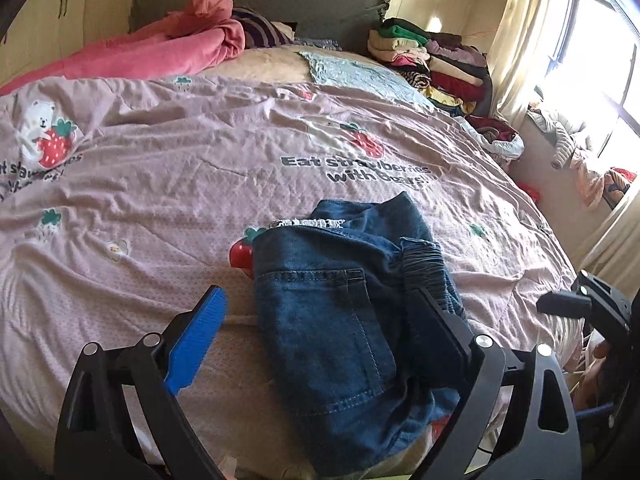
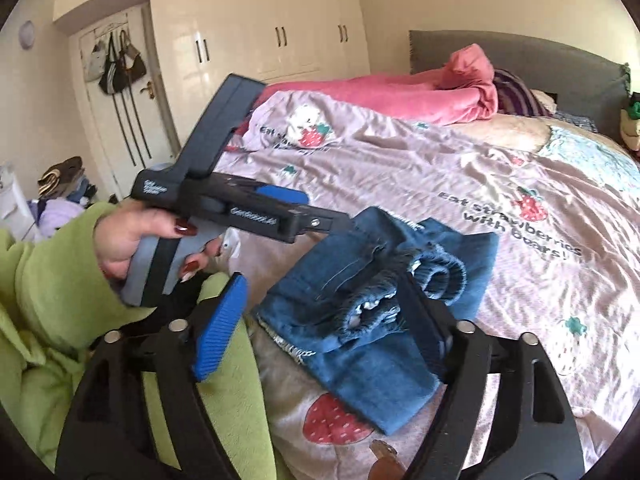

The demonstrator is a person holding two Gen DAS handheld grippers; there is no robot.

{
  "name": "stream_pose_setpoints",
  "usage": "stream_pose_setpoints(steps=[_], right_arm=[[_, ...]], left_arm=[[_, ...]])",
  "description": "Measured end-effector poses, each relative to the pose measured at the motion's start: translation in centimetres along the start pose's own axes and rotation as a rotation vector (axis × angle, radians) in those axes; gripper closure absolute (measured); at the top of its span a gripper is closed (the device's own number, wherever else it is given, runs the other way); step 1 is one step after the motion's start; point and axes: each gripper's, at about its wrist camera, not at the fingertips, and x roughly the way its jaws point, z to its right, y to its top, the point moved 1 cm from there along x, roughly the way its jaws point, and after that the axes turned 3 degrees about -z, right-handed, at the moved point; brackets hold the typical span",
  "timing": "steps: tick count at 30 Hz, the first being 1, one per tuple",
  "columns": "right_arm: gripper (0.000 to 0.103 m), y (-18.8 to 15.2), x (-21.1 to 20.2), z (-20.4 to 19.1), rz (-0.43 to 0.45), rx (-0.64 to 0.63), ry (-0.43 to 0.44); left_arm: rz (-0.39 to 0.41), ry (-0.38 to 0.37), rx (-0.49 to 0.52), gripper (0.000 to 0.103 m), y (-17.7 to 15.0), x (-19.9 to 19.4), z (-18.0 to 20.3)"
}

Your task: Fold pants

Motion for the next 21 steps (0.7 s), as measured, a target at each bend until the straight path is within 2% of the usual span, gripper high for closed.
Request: stream_pose_setpoints(steps=[5, 13, 21], right_arm=[[0.022, 0.7, -0.8, 0.4, 0.034, 0.013, -0.031], [0.021, 0.9, -1.6, 2.0, 0.058, 0.074, -0.096], [0.021, 0.4, -1.4, 4.4, 0.038, 0.179, -0.182]], left_arm=[[0.024, 0.011, 0.002, 0.011, 0.0, -1.3, 0.1], [0.043, 0.031, 0.0, 0.01, -0.6, -2.5, -0.1], [0.041, 0.055, -0.003, 0.01, -1.6, -2.6, -0.7]])
